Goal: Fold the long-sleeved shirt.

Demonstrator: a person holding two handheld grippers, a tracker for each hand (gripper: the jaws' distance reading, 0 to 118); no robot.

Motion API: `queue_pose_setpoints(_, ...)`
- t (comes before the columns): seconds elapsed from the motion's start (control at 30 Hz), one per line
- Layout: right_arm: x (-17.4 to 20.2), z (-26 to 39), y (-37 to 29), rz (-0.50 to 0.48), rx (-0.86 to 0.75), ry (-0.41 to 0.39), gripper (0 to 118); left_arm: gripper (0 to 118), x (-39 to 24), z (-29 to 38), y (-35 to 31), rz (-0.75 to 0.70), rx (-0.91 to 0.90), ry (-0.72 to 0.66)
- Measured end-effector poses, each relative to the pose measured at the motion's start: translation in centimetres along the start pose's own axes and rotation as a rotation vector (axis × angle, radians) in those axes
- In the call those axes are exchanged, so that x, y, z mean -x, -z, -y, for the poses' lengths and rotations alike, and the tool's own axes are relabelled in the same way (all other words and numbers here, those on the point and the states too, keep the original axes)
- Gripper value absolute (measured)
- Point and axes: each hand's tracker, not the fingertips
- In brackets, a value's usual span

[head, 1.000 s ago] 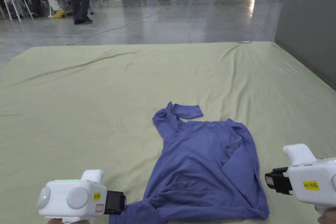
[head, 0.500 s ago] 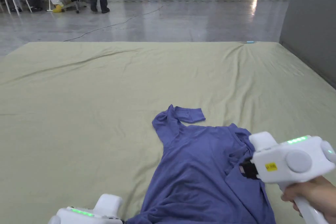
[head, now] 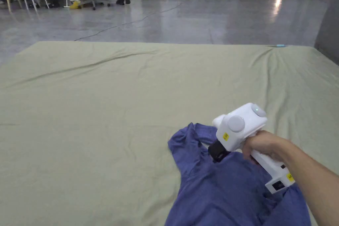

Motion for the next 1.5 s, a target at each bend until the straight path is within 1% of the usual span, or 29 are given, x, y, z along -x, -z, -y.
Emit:
queue_pose_setpoints(0.03, 0.1, -0.1, 1.0, 0.009, 0.035, -0.01, 88, 0, 0.0, -0.1, 0.1, 0.0, 0.0, -0.003)
queue_pose_setpoints(0.07, 0.6, 0.3, 2.1, 0.027, 0.092, -0.03, 81, 0, 0.1, -0.2, 0.3, 0.0, -0.001, -0.007)
queue_pose_setpoints(0.1, 1.1, 0.7, 2.8, 0.015, 0.151, -0.053, 65, 0, 0.2, -0.2, 0.5, -0.001, -0.001, -0.013)
queue_pose_setpoints(0.13, 1.6, 0.9, 2.2, -0.03, 0.068, -0.026, 46, 0, 0.3, -0.4, 0.6, -0.001, -0.001, -0.017)
queue_pose_setpoints(0.17, 1.9, 0.7, 1.5, -0.058, 0.041, -0.022, 21, 0, 0.5, -0.7, 0.7, -0.001, -0.004, -0.021)
queue_pose_setpoints(0.2, 2.4, 0.8, 1.0, -0.089, 0.03, -0.023, 3, 0, 0.5, -0.9, 0.6, -0.002, -0.01, -0.025)
queue_pose_setpoints(0.23, 3.1, 1.1, 0.2, -0.013, 0.005, -0.052, 3, 0, 0.6, -1.2, 0.4, -0.003, -0.024, -0.03)
queue_pose_setpoints(0.27, 3.4, 1.4, -0.4, 0.038, -0.003, -0.074, 3, 0, 0.7, -1.8, 0.1, 0.003, -0.037, -0.027)
queue_pose_setpoints(0.3, 3.2, 1.7, -1.3, 0.011, -0.004, -0.055, 3, 0, 0.5, -2.7, -0.5, -0.002, -0.051, -0.027)
queue_pose_setpoints(0.37, 1.6, 2.1, -4.5, -0.004, -0.09, 0.051, 3, 0, 0.4, -5.0, -2.3, -0.012, -0.12, -0.012)
queue_pose_setpoints(0.43, -0.1, 2.5, -8.8, -0.009, -0.16, 0.094, 3, 0, 0.1, -7.7, -4.7, -0.021, -0.197, 0.027)
queue_pose_setpoints(0.47, -0.9, 2.7, -11.5, 0.017, -0.194, 0.09, 3, 0, -0.3, -9.3, -6.2, -0.029, -0.24, 0.053)
queue_pose_setpoints(0.53, -2.7, 3.3, -17.2, 0.105, -0.268, 0.084, 3, 0, -1.0, -12.2, -8.9, -0.046, -0.331, 0.093)
queue_pose_setpoints(0.57, -3.8, 3.8, -20.5, 0.135, -0.325, 0.103, 3, 0, -2.3, -13.9, -10.9, -0.057, -0.378, 0.115)
queue_pose_setpoints(0.63, -6.2, 4.5, -26.1, 0.145, -0.411, 0.16, 3, 0, -3.3, -17.2, -13.7, -0.083, -0.458, 0.147)
queue_pose_setpoints(0.67, -7.2, 4.8, -29.4, 0.178, -0.469, 0.188, 3, 0, -3.9, -19.2, -15.2, -0.096, -0.508, 0.159)
queue_pose_setpoints(0.77, -9.5, 5.1, -37.6, 0.291, -0.601, 0.234, 3, 0, -5.9, -25.5, -19.7, -0.106, -0.631, 0.153)
queue_pose_setpoints(0.83, -10.9, 4.7, -42.2, 0.356, -0.69, 0.263, 3, 0, -7.0, -30.0, -22.4, -0.098, -0.7, 0.137)
queue_pose_setpoints(0.93, -12.8, 3.5, -47.8, 0.448, -0.756, 0.319, 3, 0, -8.7, -36.8, -26.2, -0.086, -0.775, 0.1)
queue_pose_setpoints(1.03, -14.8, 2.2, -51.8, 0.486, -0.805, 0.375, 3, 0, -10.9, -42.3, -29.2, -0.138, -0.807, 0.115)
queue_pose_setpoints(1.07, -15.4, 1.9, -52.9, 0.5, -0.802, 0.394, 3, 0, -11.5, -43.4, -30.0, -0.157, -0.817, 0.139)
queue_pose_setpoints(1.1, -15.8, 1.8, -53.6, 0.504, -0.812, 0.407, 3, 0, -12.1, -44.2, -30.6, -0.167, -0.863, 0.133)
queue_pose_setpoints(1.23, -16.8, 1.8, -53.5, 0.478, -0.813, 0.43, 3, 0, -13.1, -45.4, -30.9, -0.159, -0.843, 0.092)
queue_pose_setpoints(1.33, -16.7, 2.5, -50.6, 0.465, -0.791, 0.433, 3, 0, -12.8, -44.3, -29.1, -0.154, -0.821, 0.075)
queue_pose_setpoints(1.37, -16.7, 2.8, -49.3, 0.445, -0.777, 0.436, 3, 0, -10.6, -44.1, -27.0, -0.154, -0.798, 0.075)
queue_pose_setpoints(1.43, -16.2, 3.4, -46.4, 0.419, -0.742, 0.447, 3, 0, -9.7, -42.6, -24.8, -0.163, -0.769, 0.083)
queue_pose_setpoints(1.47, -15.9, 3.9, -44.7, 0.402, -0.734, 0.443, 3, 0, -9.3, -41.7, -23.6, -0.169, -0.717, 0.092)
queue_pose_setpoints(1.5, -15.6, 4.4, -43.2, 0.381, -0.719, 0.433, 3, 0, -8.5, -40.8, -22.0, -0.174, -0.715, 0.092)
